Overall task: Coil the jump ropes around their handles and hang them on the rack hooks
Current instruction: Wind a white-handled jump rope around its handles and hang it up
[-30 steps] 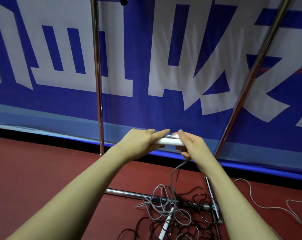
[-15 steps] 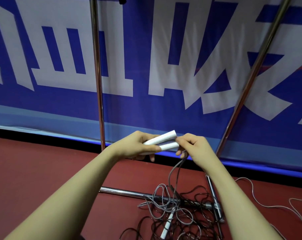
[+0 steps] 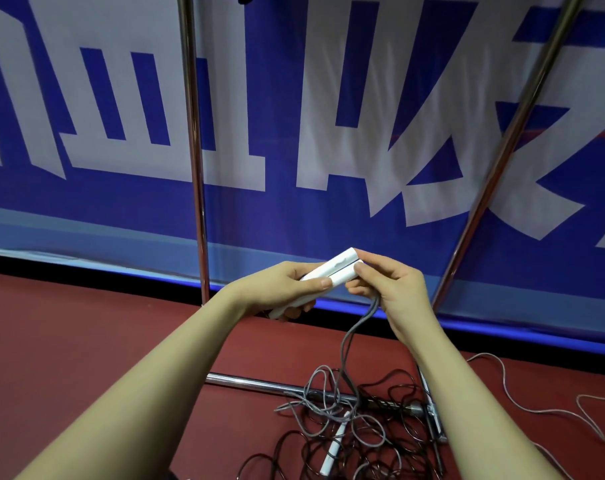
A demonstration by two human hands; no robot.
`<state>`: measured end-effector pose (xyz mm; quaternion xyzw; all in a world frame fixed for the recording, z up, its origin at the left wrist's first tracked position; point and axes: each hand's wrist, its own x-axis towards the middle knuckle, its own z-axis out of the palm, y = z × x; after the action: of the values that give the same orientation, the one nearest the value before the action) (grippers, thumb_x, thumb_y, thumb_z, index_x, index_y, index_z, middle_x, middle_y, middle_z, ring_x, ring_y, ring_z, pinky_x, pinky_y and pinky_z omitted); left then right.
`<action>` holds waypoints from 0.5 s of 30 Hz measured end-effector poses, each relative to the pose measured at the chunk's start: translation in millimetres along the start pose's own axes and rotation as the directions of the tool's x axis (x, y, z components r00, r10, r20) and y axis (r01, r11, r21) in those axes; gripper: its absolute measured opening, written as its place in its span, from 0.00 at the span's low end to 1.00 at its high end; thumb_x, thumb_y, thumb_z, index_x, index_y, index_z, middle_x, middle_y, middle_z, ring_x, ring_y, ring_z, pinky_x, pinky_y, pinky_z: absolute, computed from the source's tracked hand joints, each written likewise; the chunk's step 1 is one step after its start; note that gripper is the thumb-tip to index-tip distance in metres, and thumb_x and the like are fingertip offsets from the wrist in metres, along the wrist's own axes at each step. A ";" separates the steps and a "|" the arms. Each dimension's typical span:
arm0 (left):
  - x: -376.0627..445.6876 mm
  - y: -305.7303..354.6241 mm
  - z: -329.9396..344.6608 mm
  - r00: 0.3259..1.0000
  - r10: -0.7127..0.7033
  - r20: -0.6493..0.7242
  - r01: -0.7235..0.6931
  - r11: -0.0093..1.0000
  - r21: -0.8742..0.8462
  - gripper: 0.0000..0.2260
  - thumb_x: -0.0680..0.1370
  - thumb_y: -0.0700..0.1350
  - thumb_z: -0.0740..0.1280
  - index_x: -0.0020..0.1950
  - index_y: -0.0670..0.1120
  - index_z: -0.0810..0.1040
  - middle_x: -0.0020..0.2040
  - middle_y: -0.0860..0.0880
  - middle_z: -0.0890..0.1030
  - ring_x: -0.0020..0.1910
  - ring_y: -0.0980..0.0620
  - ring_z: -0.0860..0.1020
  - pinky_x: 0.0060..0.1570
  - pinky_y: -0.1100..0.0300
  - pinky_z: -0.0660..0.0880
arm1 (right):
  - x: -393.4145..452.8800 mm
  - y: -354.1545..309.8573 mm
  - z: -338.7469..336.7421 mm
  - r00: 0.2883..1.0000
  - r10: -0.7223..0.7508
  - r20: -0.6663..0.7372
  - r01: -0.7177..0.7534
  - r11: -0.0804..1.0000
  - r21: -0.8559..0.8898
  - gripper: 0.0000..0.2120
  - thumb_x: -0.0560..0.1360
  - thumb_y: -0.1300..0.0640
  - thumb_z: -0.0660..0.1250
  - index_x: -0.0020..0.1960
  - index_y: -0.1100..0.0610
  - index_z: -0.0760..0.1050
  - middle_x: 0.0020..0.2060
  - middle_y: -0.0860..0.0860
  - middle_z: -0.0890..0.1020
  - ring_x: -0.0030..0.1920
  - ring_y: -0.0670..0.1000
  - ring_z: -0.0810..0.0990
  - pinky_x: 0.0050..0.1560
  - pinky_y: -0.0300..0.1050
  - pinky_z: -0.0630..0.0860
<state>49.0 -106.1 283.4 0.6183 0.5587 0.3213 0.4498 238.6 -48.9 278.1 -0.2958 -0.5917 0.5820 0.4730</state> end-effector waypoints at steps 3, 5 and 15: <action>0.4 3.6 2.2 0.997 -0.004 -0.077 0.004 1.000 0.011 0.19 0.80 0.52 0.64 0.69 0.58 0.63 0.37 0.48 0.77 0.30 0.51 0.72 0.29 0.59 0.70 | 0.6 -0.8 2.2 0.997 -0.039 -0.064 0.041 0.999 0.030 0.10 0.76 0.68 0.66 0.52 0.57 0.81 0.34 0.54 0.84 0.32 0.48 0.82 0.37 0.36 0.79; -2.2 7.4 3.9 0.996 0.047 -0.078 -0.050 0.998 -0.041 0.19 0.81 0.46 0.64 0.68 0.56 0.60 0.39 0.47 0.78 0.30 0.51 0.74 0.31 0.58 0.73 | 2.0 -2.2 0.9 0.994 -0.057 -0.096 0.062 0.997 0.050 0.10 0.76 0.68 0.66 0.51 0.56 0.81 0.34 0.53 0.84 0.31 0.48 0.82 0.36 0.37 0.79; -12.1 15.9 7.5 0.985 0.126 -0.116 -0.146 0.971 -0.191 0.16 0.79 0.40 0.67 0.64 0.54 0.75 0.41 0.44 0.81 0.27 0.51 0.72 0.24 0.62 0.69 | -0.5 -4.0 -4.2 0.984 -0.099 -0.151 0.095 0.995 -0.034 0.08 0.76 0.65 0.67 0.52 0.58 0.82 0.30 0.50 0.80 0.26 0.46 0.70 0.29 0.36 0.71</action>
<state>60.1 -119.0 296.3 0.5895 0.5026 0.4372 0.4568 243.4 -48.2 281.4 -0.3166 -0.5753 0.5259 0.5407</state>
